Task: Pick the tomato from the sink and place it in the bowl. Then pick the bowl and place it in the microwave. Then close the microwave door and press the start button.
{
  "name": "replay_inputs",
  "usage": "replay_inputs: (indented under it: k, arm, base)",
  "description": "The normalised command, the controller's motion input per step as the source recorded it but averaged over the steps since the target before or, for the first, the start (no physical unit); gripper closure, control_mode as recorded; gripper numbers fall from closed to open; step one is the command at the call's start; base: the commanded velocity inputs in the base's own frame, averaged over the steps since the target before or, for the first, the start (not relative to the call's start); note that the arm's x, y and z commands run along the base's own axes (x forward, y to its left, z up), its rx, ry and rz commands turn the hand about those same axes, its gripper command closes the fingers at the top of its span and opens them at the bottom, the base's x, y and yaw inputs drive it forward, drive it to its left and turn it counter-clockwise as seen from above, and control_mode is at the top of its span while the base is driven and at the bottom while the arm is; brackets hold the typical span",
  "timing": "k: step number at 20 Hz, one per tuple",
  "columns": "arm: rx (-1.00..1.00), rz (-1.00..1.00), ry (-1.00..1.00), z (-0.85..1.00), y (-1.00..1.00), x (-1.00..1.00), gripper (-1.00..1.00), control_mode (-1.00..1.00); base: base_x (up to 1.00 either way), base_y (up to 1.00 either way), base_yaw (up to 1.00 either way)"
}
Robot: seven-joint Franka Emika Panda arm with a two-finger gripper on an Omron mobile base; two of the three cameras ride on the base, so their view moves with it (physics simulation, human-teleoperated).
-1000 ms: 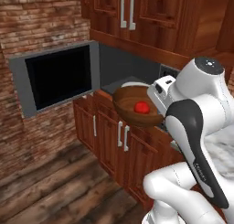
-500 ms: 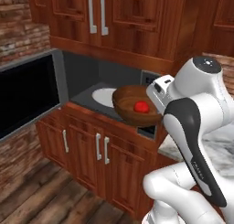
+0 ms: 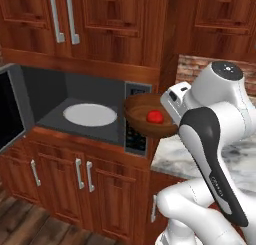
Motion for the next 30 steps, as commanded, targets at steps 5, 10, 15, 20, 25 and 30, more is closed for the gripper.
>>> replay_inputs:
  k: [5, 10, 15, 20, 25, 30]
  arm:
    - [0.0, 0.0, 0.0, 0.0, 0.0, 0.0, 1.0, 1.0]
    - [0.0, 0.0, 0.0, 0.0, 0.0, 0.0, 1.0, 1.0]
    - [0.0, 0.0, 0.0, 0.0, 0.0, 0.0, 1.0, 1.0]
    - [0.0, 0.0, 0.0, 0.0, 0.0, 0.0, 1.0, 1.0]
    - [0.0, 0.0, 0.0, 0.0, 0.0, 0.0, 1.0, 1.0]
    - [0.0, 0.0, 0.0, 0.0, 0.0, 0.0, 1.0, 1.0]
  base:
    - [-0.08, 0.38, -0.47]
    - [-0.37, 0.39, -0.52]
    - [-0.35, 0.42, -0.51]
    - [-0.33, 0.61, -0.43]
    - [-0.45, 1.0, -0.18]
    - [-0.55, 0.96, -0.17]
